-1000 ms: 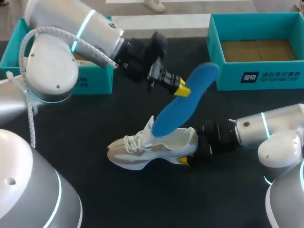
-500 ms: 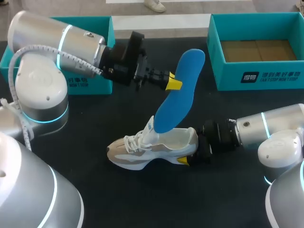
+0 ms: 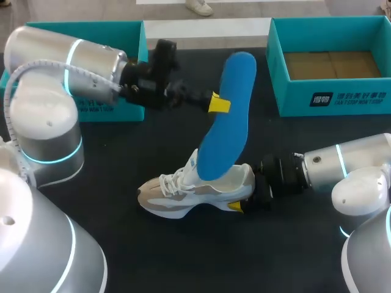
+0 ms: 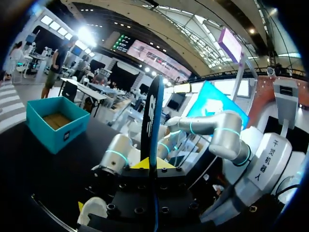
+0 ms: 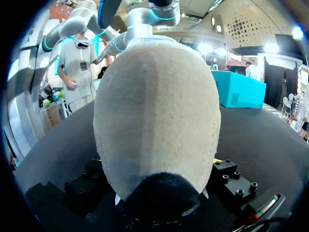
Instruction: Take the shoe out of the shoebox, open the shoe tongue, remove and reinsert the insole, then place the shoe into the shoebox
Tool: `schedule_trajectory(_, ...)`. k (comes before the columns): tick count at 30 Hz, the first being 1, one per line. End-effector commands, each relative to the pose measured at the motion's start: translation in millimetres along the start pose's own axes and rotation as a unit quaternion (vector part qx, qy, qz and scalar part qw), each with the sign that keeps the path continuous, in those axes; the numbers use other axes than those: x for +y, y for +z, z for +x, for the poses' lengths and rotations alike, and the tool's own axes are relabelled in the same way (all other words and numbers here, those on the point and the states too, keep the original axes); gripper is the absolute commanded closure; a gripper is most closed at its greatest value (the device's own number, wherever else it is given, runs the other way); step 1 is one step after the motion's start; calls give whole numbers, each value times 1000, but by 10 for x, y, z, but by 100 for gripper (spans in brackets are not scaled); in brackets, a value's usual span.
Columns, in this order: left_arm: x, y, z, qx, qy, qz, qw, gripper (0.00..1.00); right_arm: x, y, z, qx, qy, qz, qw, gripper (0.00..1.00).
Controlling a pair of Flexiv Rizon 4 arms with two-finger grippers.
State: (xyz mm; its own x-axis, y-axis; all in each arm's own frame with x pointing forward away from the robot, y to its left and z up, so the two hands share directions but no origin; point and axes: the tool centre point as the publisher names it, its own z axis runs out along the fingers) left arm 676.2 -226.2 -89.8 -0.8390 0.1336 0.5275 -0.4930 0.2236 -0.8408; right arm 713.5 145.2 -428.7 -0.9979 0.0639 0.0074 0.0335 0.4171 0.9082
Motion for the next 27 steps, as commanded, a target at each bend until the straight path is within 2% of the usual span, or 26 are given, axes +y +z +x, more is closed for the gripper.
schedule_trajectory(1,-121,-148,171,26,-45,12,999,100,-35,26,-24,0,0,3,1000,100)
schedule_trajectory(4,-220,-149,286,57,-76,34,995,100,-35,26,-24,0,0,3,1000,100)
schedule_trajectory(6,-292,-137,380,77,-103,67,989,100,-35,26,-24,0,0,3,1000,100)
schedule_trajectory(7,-311,-128,421,77,-105,62,989,100,-35,26,-24,0,0,3,1000,100)
schedule_trajectory(11,-413,-100,596,88,-123,87,985,100,-35,26,-24,0,0,3,1000,100)
schedule_trajectory(17,-527,-60,835,101,-128,81,983,100,-35,26,-24,0,0,3,1000,100)
schedule_trajectory(27,-602,-59,1244,87,-144,80,983,100,-35,26,-24,0,0,3,1000,100)
